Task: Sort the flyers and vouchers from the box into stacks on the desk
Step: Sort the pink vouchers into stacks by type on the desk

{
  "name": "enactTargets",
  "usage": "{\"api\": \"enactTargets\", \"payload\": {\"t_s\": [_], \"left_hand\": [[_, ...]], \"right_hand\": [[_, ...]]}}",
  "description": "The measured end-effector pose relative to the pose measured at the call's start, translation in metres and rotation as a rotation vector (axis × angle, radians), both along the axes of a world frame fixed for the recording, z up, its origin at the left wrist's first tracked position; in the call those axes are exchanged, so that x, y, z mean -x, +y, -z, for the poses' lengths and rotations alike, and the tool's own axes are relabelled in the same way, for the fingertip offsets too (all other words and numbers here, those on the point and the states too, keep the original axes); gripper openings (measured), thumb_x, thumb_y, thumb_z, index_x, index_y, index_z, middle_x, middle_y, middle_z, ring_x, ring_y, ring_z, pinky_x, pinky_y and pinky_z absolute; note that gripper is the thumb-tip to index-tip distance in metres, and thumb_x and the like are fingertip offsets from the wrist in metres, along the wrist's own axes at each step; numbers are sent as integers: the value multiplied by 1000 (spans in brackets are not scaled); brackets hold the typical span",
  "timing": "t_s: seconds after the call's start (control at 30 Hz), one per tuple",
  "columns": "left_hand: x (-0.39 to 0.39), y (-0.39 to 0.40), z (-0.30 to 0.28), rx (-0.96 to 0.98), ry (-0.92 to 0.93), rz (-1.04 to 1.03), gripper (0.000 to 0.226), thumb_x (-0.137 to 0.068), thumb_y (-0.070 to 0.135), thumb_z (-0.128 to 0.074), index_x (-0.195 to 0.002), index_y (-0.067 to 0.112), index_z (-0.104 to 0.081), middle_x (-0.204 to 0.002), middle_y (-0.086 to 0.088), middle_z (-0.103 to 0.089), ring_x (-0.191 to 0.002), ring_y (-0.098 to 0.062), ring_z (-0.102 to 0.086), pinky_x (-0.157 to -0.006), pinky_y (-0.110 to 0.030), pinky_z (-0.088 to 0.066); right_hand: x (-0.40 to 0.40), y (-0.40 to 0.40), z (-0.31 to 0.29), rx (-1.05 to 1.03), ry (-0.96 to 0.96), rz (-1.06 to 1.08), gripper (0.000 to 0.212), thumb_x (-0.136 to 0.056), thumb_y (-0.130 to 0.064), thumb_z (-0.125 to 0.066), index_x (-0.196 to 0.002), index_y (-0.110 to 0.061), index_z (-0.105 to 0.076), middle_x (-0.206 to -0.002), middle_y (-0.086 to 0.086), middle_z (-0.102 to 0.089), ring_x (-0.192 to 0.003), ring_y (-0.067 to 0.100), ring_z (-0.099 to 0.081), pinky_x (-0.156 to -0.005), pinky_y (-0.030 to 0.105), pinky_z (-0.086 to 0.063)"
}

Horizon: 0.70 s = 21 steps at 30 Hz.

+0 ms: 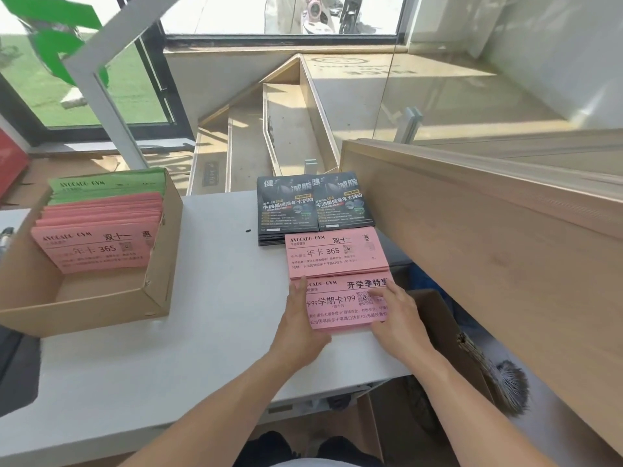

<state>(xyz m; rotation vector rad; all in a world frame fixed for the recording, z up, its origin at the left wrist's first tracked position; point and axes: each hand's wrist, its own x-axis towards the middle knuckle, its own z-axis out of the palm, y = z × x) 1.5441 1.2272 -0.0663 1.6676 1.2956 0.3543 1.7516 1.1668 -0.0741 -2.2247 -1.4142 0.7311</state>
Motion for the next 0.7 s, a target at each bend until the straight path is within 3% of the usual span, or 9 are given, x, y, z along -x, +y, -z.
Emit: {"api": "enactTargets", "payload": {"t_s": [0.07, 0.13, 0.17, 0.2, 0.27, 0.33, 0.47, 0.6, 0.7], "left_hand": [[-1, 1, -1, 41, -60, -18, 119, -62, 21, -82, -149, 53, -7, -157, 11, -26, -138, -14, -40, -103, -36, -52], [1, 0, -4, 40, -106, -22, 113, -66, 21, -85, -150, 45, -13, -152, 20, -26, -138, -4, -35, -102, -14, -45], [4, -1, -7, 28, -111, -30, 108, -72, 18, -85, -152, 39, -15, -149, 24, -24, -137, 1, -30, -101, -3, -36], [8, -2, -9, 13, -116, -51, 101, -78, 17, -83, -151, 38, -17, -150, 24, -22, -140, 2, -25, -105, -1, -28], [21, -3, -9, -32, -122, -117, 95, -83, 21, -80, -154, 39, -19, -161, 20, -18, -148, -2, -20, -122, -23, -23], [36, -5, -11, -99, -160, -175, 86, -87, 24, -78, -151, 44, -25, -161, 22, -23, -145, -1, -29, -122, -36, -31], [71, -6, -33, -295, -240, -297, 63, -90, 16, -74, -139, 43, -45, -146, 25, -46, -131, 3, -47, -110, -22, -44], [122, 11, -52, -554, -278, -373, 46, -89, -1, -70, -128, 22, -60, -137, 15, -58, -130, -11, -54, -105, -23, -46], [171, 37, -60, -678, -230, -453, 43, -88, -5, -70, -124, 17, -63, -134, 11, -61, -129, -12, -55, -107, -26, -44]], "right_hand": [[-1, 0, -1, 21, -86, -9, 56, -89, -11, -58, -141, -30, -49, -160, -3, -29, -150, 26, -17, -123, 48, -20], [3, 0, -1, 12, -212, -30, 57, -89, -13, -59, -141, -31, -48, -161, -1, -29, -152, 28, -12, -124, 49, -11], [8, 0, -3, -21, -257, -41, 57, -87, -11, -61, -140, -30, -49, -159, -1, -31, -151, 27, -14, -125, 49, -13], [15, 2, -5, -70, -284, -53, 57, -86, -9, -62, -138, -30, -52, -156, -1, -36, -149, 24, -18, -124, 48, -18], [34, 5, -10, -158, -317, -89, 53, -85, -7, -66, -132, -30, -59, -148, -6, -44, -143, 18, -28, -121, 45, -27], [54, 9, -12, -167, -317, -139, 49, -87, -8, -64, -130, -31, -62, -141, -10, -48, -136, 15, -35, -117, 39, -30], [83, 22, -13, -152, -310, -154, 42, -87, -7, -60, -123, -28, -67, -127, -8, -57, -121, 18, -47, -106, 38, -38], [116, 43, -32, -447, -212, -94, 43, -80, 3, -63, -116, -20, -69, -124, -5, -58, -121, 18, -46, -106, 33, -36], [156, 72, -43, -537, -119, -163, 38, -83, -5, -56, -115, -23, -68, -122, -8, -58, -119, 16, -47, -107, 30, -33]]}}
